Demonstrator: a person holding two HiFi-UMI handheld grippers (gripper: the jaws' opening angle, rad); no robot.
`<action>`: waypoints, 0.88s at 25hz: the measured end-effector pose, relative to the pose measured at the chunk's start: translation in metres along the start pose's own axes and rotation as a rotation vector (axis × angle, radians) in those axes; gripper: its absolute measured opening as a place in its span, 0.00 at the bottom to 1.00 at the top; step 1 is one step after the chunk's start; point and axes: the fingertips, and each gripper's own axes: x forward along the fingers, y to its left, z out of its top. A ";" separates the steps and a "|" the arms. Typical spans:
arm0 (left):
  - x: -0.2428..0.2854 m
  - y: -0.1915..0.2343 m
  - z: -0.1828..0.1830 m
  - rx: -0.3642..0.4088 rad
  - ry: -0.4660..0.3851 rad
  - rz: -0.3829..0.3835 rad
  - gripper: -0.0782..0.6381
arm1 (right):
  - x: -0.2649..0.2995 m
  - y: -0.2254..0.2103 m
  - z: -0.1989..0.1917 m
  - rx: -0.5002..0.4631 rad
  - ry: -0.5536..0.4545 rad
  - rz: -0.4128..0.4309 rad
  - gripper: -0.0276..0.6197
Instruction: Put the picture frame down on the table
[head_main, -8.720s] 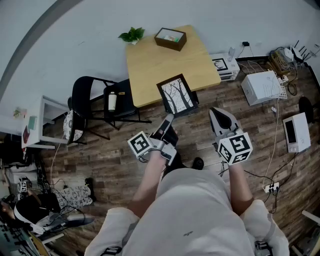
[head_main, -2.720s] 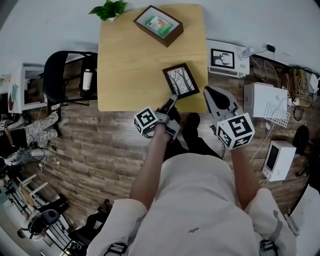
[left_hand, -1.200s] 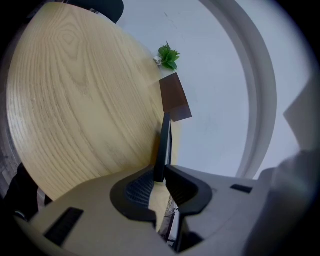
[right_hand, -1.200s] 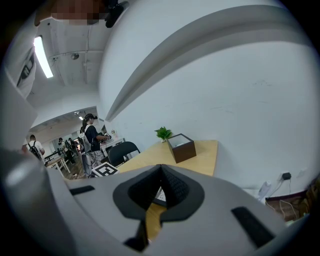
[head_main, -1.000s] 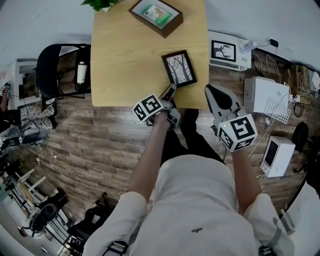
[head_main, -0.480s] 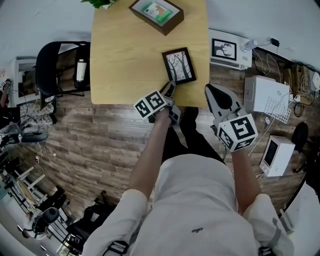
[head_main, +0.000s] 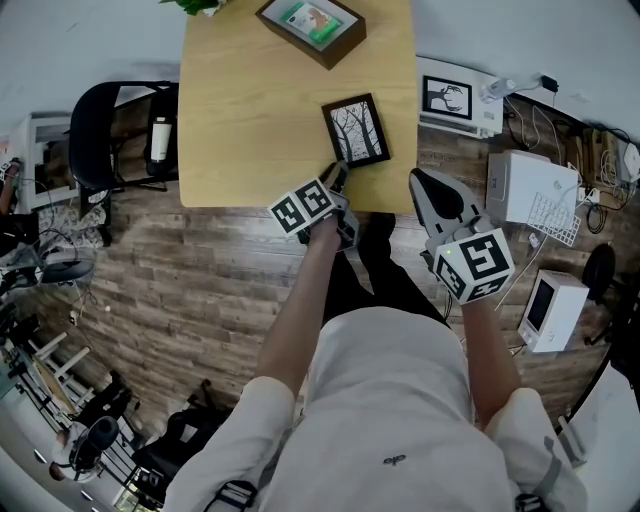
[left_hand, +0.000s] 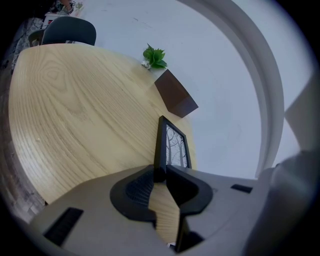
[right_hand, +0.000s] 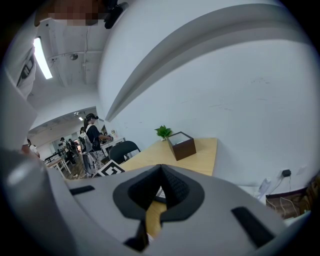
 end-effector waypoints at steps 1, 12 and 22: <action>0.000 0.000 0.000 0.004 0.001 0.003 0.21 | 0.000 0.000 0.000 0.000 0.000 0.000 0.04; -0.003 -0.002 0.005 0.079 -0.009 0.033 0.18 | -0.001 0.000 0.002 -0.002 -0.006 0.002 0.04; -0.021 -0.023 0.016 0.147 -0.035 0.021 0.16 | -0.010 0.002 0.017 -0.015 -0.041 -0.003 0.04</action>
